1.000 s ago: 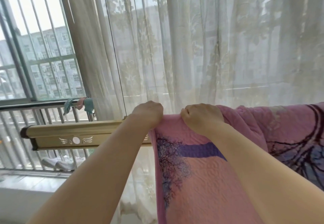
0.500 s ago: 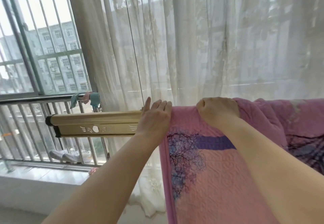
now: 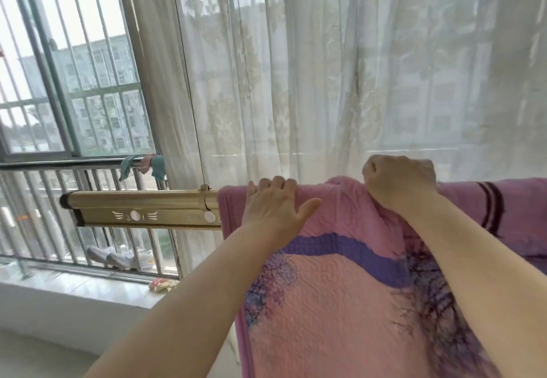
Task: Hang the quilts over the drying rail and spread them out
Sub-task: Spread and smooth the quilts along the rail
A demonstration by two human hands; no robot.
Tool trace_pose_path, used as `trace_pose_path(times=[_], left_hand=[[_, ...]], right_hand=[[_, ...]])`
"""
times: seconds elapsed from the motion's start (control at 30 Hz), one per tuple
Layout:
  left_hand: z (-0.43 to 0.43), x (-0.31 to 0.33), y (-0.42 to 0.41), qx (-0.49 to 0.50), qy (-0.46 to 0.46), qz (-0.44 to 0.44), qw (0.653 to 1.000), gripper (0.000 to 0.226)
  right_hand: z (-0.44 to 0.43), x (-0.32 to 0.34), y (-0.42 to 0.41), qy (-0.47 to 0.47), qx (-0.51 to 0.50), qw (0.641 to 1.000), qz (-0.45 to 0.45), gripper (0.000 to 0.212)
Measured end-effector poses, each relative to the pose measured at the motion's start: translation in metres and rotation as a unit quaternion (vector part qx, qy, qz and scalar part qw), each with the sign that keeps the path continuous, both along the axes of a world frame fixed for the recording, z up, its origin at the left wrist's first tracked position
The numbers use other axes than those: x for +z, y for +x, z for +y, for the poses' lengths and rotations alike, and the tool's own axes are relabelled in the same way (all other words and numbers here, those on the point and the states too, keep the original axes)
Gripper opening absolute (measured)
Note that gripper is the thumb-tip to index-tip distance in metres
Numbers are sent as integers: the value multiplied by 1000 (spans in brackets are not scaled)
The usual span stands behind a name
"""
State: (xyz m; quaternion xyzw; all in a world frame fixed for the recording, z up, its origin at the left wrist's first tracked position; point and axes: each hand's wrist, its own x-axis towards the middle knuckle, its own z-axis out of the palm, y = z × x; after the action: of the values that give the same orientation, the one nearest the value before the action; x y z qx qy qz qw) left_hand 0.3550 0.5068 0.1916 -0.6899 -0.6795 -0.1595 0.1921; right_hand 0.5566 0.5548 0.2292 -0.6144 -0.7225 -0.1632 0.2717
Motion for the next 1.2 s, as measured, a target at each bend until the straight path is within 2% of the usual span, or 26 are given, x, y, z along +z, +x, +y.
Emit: trace_pose_path(times=[0.07, 0.1, 0.27, 0.63, 0.93, 1.2], left_hand=[[5, 1, 3, -6, -6, -1, 1000, 68], [8, 2, 5, -6, -8, -1, 1000, 65], [19, -4, -15, 14, -29, -55, 998, 58], [24, 13, -27, 94, -20, -139, 986, 51], [28, 5, -31, 84, 46, -90, 991, 48], [32, 2, -48, 48, 46, -64, 996, 50]], right_hand=[[3, -9, 12, -73, -12, 997, 17, 42], [5, -15, 17, -78, -8, 997, 15, 45], [7, -23, 38, -25, -25, 999, -5, 48], [0, -20, 54, -52, -55, 997, 6, 59], [-16, -37, 40, 26, -89, 996, -2, 56], [-39, -54, -9, -14, -67, 997, 44, 51]])
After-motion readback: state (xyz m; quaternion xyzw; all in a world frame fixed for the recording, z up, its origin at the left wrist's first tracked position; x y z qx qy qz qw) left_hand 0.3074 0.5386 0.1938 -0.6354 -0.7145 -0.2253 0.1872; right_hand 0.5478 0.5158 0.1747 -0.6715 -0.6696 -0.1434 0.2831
